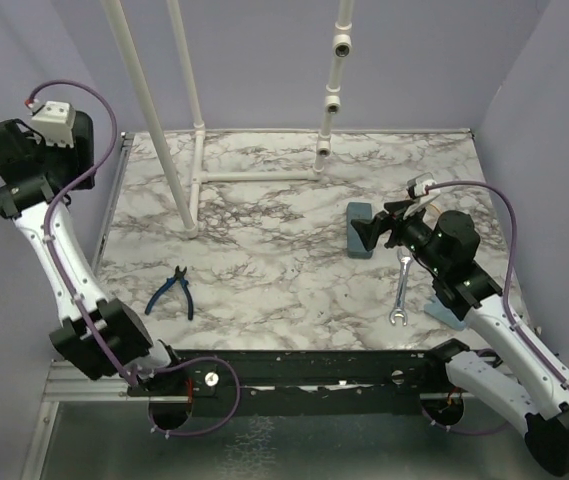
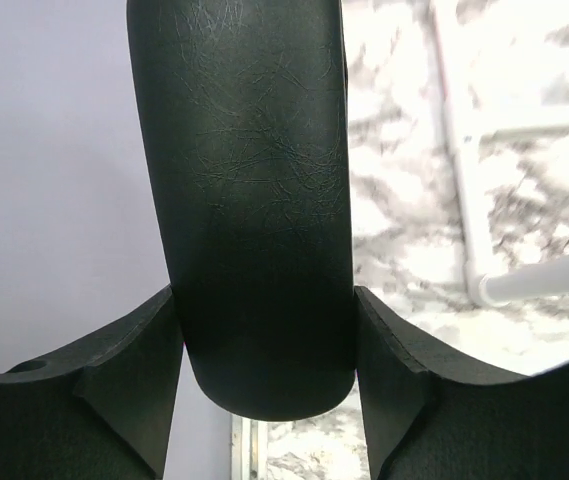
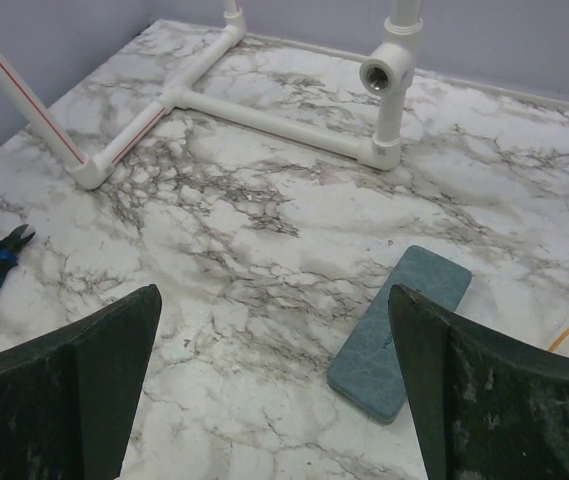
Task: Organize the sunglasses
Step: Open the sunglasses case at the center of the board.
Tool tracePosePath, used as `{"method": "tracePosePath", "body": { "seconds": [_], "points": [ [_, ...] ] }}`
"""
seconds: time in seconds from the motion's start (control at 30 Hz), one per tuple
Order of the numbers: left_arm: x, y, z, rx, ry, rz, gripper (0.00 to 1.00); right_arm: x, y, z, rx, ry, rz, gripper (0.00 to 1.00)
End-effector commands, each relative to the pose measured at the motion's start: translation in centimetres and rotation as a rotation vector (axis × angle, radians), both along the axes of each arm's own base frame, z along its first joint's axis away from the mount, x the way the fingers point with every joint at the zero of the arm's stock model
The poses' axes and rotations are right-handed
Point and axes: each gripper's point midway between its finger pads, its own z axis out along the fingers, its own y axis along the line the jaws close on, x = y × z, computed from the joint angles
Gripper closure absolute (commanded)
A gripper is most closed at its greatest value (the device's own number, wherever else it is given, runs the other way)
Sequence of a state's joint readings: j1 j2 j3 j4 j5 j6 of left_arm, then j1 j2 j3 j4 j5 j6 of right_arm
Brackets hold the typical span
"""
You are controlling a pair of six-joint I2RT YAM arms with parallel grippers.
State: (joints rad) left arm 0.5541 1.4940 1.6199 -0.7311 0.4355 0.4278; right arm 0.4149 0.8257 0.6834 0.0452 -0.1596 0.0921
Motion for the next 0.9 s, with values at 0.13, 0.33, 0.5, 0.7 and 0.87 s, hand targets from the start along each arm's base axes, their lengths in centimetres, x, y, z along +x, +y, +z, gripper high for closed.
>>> {"method": "tracePosePath", "body": {
  "seconds": [0.13,0.33,0.5,0.7,0.87],
  "points": [
    [-7.4,-9.2,18.3,0.010,-0.521,-0.186,1.00,-3.4,2.4,1.9,0.161,0.002,0.173,0.00],
    [-12.1,-17.0,26.1,-0.192,-0.669,-0.414,1.00,-5.0,3.0,2.7,0.202,-0.024,0.240,0.00],
    [-16.0,-20.5,28.6,-0.150,-0.731,-0.512,1.00,-6.3,4.2,3.1,0.207,-0.029,0.349,0.00],
    [-16.2,-21.6,26.4,-0.271,-0.669,-0.562,1.00,-6.6,4.9,3.5,0.215,-0.037,0.402,0.00],
    [-15.7,-22.0,22.2,-0.335,-0.562,-0.657,1.00,-6.3,5.4,4.3,0.264,-0.051,0.415,0.00]
  ]
}}
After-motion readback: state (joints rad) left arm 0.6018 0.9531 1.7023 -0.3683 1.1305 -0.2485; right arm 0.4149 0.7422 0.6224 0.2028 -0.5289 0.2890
